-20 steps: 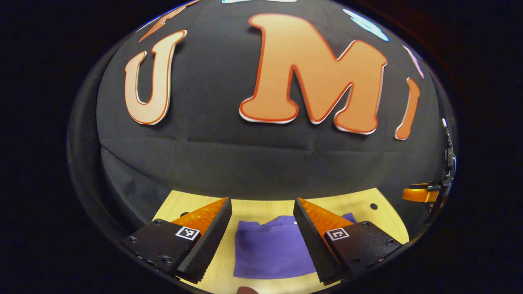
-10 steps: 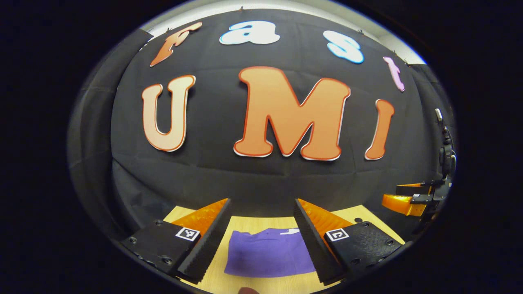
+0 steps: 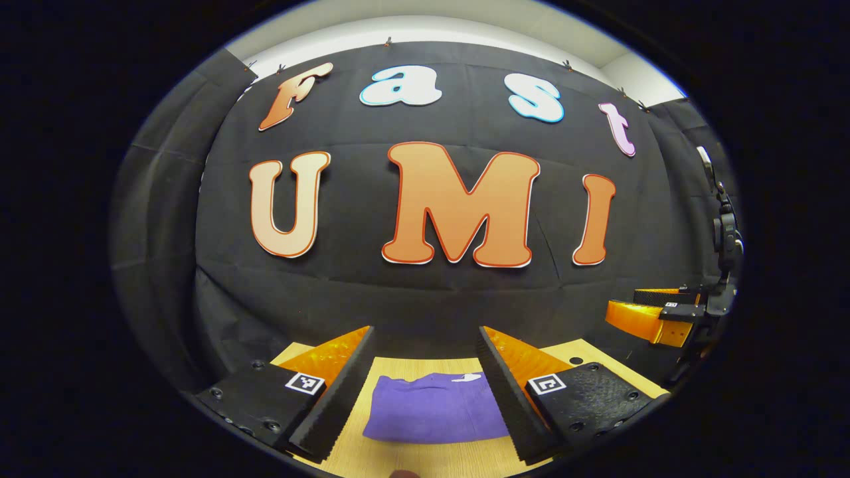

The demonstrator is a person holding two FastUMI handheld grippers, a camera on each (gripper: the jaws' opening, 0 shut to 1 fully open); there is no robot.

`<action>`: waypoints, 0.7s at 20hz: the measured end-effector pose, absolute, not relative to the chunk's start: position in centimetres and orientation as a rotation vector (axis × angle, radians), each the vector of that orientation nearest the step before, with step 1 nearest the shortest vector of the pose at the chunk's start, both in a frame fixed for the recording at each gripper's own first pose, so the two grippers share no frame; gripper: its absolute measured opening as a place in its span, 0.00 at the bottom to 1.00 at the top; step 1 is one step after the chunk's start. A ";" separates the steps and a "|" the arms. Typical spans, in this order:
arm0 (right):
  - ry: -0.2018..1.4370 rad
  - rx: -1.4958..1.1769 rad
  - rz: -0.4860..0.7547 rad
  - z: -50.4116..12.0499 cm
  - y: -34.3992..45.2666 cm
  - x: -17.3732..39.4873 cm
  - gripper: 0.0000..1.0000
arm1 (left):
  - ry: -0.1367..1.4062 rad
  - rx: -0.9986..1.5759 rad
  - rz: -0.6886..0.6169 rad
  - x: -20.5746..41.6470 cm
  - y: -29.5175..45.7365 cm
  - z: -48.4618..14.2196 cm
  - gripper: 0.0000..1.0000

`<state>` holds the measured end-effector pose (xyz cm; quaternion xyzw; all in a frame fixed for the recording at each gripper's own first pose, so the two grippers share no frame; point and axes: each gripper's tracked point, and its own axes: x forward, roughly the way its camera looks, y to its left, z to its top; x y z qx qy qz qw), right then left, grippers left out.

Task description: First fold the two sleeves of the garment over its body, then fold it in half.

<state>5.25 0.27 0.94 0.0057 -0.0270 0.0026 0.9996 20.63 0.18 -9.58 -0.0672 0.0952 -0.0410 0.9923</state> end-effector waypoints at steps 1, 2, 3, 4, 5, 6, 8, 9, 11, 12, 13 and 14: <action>-0.059 0.008 -0.001 0.7 0.2 4.9 0.95 | 0.197 -0.124 -0.079 20.0 0.1 -9.9 0.96; -0.060 0.004 -0.003 0.4 0.5 4.7 0.95 | 0.211 -0.117 -0.079 19.5 -0.1 -10.4 0.95; -0.052 0.003 -0.014 -0.2 0.4 4.5 0.95 | 0.217 -0.117 -0.084 18.9 -0.4 -10.7 0.95; -0.033 0.008 -0.009 -0.9 0.6 4.1 0.95 | 0.221 -0.119 -0.091 18.7 -0.9 -10.9 0.96; -0.018 0.023 -0.002 -1.5 0.8 3.7 0.95 | 0.229 -0.118 -0.100 18.3 -1.1 -11.1 0.96; -0.020 0.032 0.001 -1.4 1.1 3.4 0.95 | 0.238 -0.113 -0.110 17.9 -1.5 -11.4 0.95; -0.028 0.028 0.000 -1.6 1.1 3.0 0.95 | 0.242 -0.101 -0.106 17.6 -1.6 -11.5 0.96; -0.024 0.021 0.000 -1.8 1.0 2.9 1.00 | 0.234 -0.099 -0.104 17.4 -1.7 -11.3 0.95; -0.022 0.012 0.000 -1.7 0.9 2.7 0.95 | 0.209 -0.104 -0.112 17.1 -1.9 -10.6 0.96; -0.026 0.014 0.003 -1.6 1.0 2.5 1.00 | 0.208 -0.096 -0.109 17.0 -2.0 -10.6 0.96; -0.036 0.020 -0.004 -1.3 0.8 2.3 0.95 | 0.209 -0.084 -0.101 16.8 -2.0 -10.6 0.96; -0.041 0.022 0.018 -1.2 1.3 2.1 0.95 | 0.210 -0.072 -0.095 16.6 -1.9 -10.6 0.96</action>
